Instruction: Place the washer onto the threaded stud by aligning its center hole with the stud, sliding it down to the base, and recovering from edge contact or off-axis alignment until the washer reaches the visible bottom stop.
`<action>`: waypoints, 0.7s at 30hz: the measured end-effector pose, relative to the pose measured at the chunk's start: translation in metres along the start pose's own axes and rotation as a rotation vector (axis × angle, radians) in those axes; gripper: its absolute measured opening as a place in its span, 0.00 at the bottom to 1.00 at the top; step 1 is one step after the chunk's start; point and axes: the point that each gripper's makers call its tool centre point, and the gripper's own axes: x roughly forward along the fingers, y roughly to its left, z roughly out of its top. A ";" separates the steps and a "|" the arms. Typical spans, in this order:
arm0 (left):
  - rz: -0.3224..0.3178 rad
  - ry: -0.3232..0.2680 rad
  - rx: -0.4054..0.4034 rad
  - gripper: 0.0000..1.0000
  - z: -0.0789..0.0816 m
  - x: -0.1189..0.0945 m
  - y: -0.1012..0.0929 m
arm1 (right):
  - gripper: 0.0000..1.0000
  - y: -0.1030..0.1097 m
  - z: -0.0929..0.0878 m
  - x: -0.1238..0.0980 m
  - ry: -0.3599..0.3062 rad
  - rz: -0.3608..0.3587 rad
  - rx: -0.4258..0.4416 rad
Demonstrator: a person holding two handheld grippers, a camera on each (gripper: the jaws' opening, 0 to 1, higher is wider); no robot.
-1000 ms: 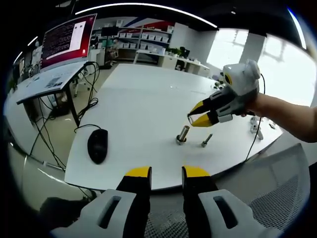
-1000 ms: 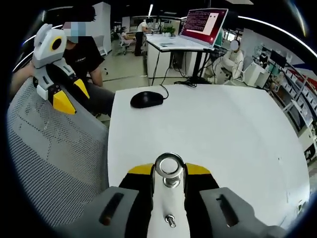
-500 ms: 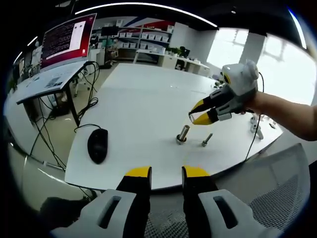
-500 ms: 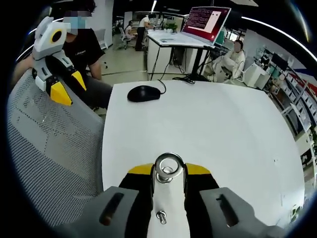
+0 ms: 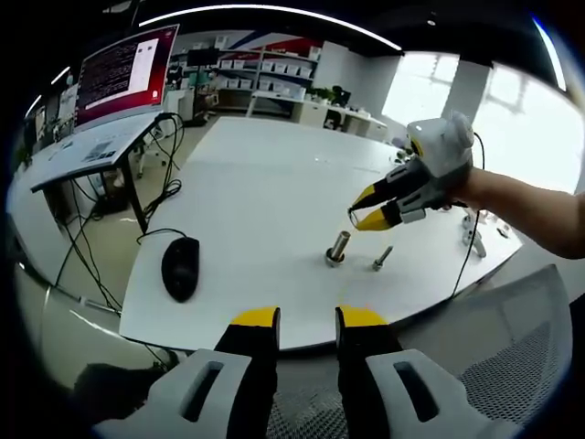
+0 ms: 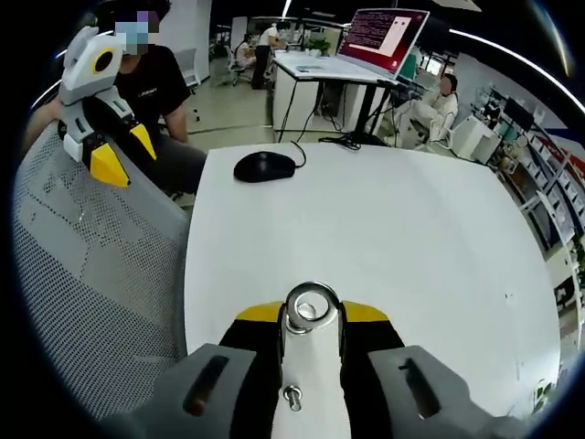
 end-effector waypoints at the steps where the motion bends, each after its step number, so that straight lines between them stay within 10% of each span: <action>1: 0.000 -0.001 -0.001 0.22 0.000 0.000 0.000 | 0.23 0.000 0.000 0.000 0.002 0.001 0.001; 21: 0.002 0.006 0.003 0.22 -0.001 0.000 0.000 | 0.23 0.008 -0.015 0.022 0.096 0.049 -0.061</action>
